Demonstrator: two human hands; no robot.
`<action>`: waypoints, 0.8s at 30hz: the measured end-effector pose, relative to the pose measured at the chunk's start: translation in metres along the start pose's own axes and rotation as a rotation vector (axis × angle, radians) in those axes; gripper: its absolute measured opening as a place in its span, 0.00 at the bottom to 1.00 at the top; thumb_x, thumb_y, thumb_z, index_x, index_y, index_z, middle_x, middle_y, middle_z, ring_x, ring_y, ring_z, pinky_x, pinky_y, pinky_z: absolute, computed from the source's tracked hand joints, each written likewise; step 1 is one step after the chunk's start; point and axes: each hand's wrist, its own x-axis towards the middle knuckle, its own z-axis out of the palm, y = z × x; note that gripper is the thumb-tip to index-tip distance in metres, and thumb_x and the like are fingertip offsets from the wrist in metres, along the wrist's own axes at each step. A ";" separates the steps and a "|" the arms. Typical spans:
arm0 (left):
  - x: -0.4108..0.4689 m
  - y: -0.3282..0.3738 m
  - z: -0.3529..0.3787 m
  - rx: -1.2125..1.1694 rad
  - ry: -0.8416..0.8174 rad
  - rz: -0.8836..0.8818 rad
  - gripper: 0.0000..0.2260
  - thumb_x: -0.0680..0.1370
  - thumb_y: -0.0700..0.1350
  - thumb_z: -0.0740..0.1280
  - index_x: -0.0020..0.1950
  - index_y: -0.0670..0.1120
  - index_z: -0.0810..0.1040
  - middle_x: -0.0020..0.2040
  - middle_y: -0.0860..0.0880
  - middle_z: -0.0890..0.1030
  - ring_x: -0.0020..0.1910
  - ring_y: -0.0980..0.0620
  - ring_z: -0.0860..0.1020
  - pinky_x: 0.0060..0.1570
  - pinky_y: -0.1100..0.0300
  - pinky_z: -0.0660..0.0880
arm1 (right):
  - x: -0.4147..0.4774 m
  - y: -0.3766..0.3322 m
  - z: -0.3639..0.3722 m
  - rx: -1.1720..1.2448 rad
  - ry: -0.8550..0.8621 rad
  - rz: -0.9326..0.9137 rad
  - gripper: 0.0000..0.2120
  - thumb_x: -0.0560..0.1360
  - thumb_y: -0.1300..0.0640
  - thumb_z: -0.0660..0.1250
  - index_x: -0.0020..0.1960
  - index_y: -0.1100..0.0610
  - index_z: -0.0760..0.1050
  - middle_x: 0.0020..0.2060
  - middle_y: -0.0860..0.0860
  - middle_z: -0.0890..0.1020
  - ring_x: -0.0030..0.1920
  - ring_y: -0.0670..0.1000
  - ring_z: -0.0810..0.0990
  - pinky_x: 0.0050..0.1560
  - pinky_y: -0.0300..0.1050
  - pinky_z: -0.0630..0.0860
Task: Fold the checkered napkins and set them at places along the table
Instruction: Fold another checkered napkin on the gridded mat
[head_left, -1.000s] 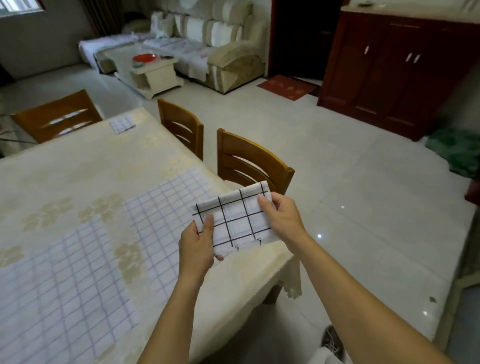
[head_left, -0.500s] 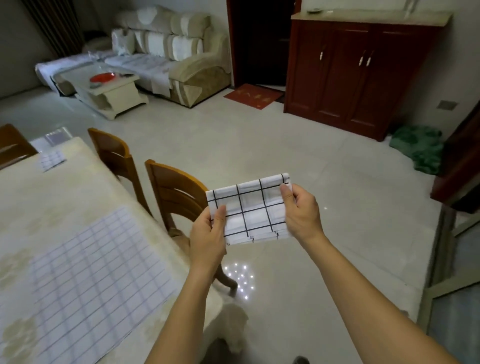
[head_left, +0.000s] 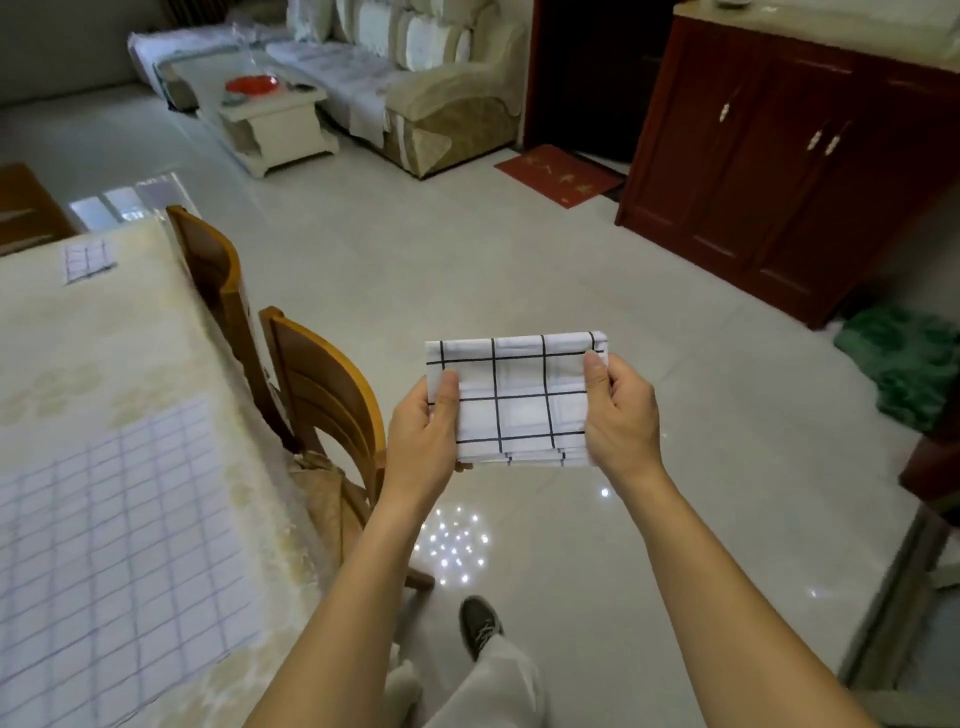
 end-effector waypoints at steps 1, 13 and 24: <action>0.017 -0.001 0.008 -0.009 0.024 0.000 0.17 0.85 0.54 0.58 0.45 0.44 0.76 0.33 0.46 0.78 0.32 0.46 0.79 0.25 0.56 0.74 | 0.017 0.003 0.001 0.004 0.000 -0.006 0.22 0.85 0.51 0.59 0.36 0.61 0.61 0.30 0.50 0.62 0.31 0.45 0.60 0.31 0.42 0.59; 0.221 0.025 0.054 0.023 0.192 0.068 0.26 0.83 0.60 0.59 0.39 0.38 0.64 0.34 0.46 0.65 0.33 0.49 0.66 0.31 0.50 0.63 | 0.226 -0.007 0.039 0.064 0.036 -0.011 0.16 0.81 0.48 0.66 0.45 0.61 0.78 0.37 0.60 0.82 0.35 0.56 0.78 0.36 0.49 0.78; 0.351 -0.003 0.040 0.162 0.388 0.017 0.21 0.86 0.53 0.57 0.48 0.36 0.78 0.42 0.37 0.81 0.42 0.41 0.80 0.38 0.52 0.76 | 0.382 0.036 0.149 0.237 -0.230 -0.006 0.20 0.80 0.47 0.67 0.42 0.64 0.73 0.33 0.53 0.74 0.34 0.50 0.71 0.36 0.45 0.70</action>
